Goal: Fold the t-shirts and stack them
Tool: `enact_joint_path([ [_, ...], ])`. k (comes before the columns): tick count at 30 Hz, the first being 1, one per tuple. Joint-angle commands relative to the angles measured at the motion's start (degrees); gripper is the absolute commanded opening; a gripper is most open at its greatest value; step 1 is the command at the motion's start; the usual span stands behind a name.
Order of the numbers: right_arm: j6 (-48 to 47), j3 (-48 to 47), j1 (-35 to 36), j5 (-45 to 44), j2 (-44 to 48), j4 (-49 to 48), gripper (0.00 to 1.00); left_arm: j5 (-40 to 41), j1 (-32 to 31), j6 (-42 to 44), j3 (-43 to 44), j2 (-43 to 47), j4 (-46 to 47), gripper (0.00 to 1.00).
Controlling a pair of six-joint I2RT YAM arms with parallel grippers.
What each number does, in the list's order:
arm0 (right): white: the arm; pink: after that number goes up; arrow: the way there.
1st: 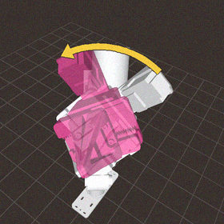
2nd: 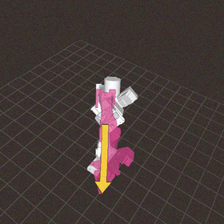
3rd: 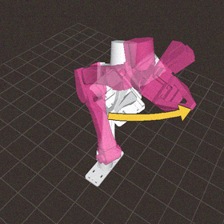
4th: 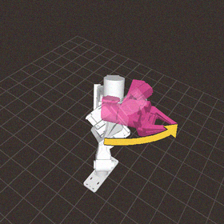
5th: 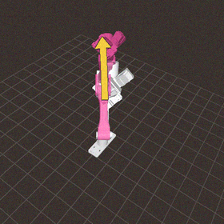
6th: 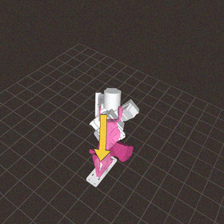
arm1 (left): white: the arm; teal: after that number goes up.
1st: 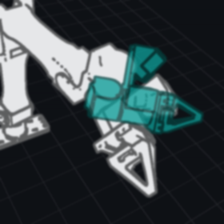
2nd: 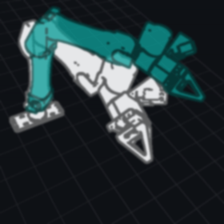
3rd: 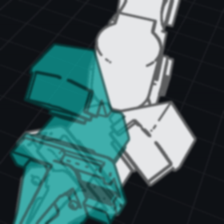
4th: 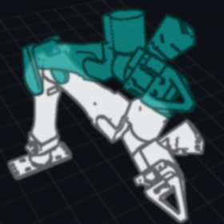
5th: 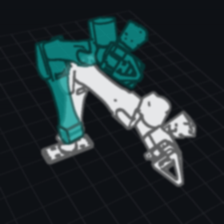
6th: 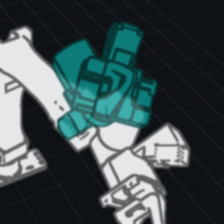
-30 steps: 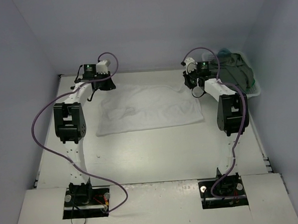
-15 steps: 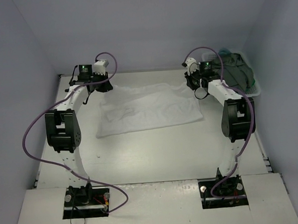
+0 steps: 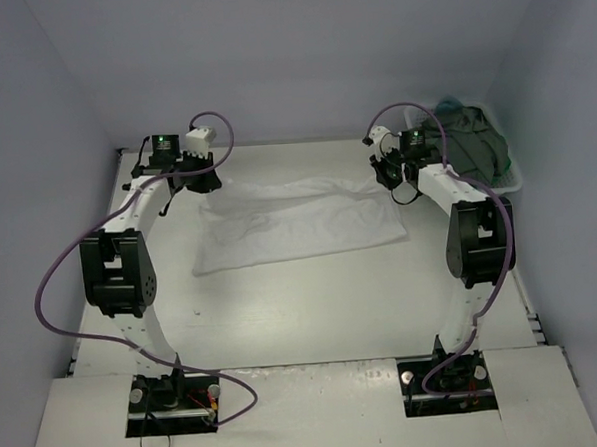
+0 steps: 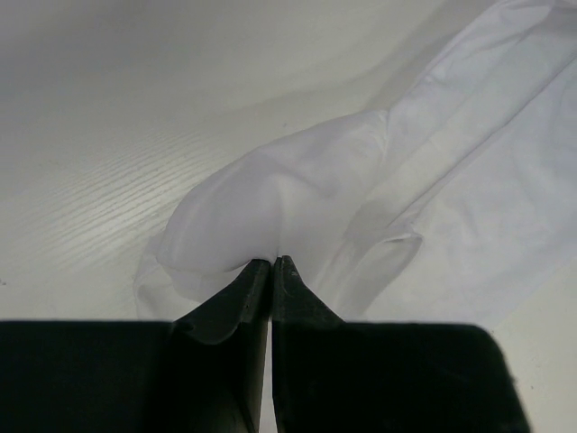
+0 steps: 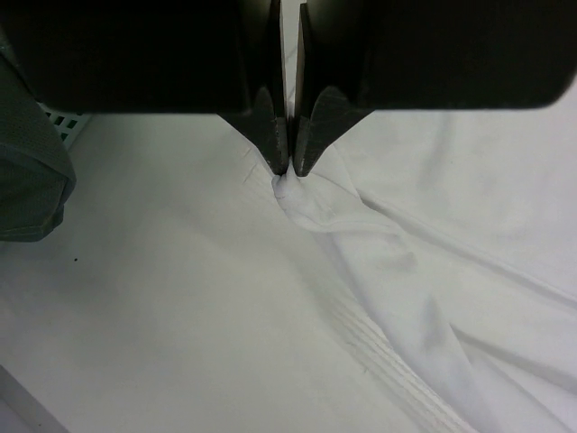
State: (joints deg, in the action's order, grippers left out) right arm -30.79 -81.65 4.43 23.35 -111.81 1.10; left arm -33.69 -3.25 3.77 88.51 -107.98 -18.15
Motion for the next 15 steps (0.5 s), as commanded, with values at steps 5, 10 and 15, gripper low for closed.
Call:
enact_joint_path([
  [5, -2.3, 1.2, -0.8, -1.6, 5.3, -1.4, 0.00, -2.6, 0.7, 3.3, -1.0, 6.9, -1.5, 0.00],
  [10, -3.8, 1.7, -0.9, -3.0, 6.2, 0.9, 0.00, -3.7, 0.7, 4.3, -1.7, 7.6, -3.3, 0.00],
  [15, -5.2, 2.6, -1.1, -3.4, 7.5, 2.2, 0.00, -4.4, 0.7, 5.0, -1.9, 8.0, -4.7, 0.00],
])
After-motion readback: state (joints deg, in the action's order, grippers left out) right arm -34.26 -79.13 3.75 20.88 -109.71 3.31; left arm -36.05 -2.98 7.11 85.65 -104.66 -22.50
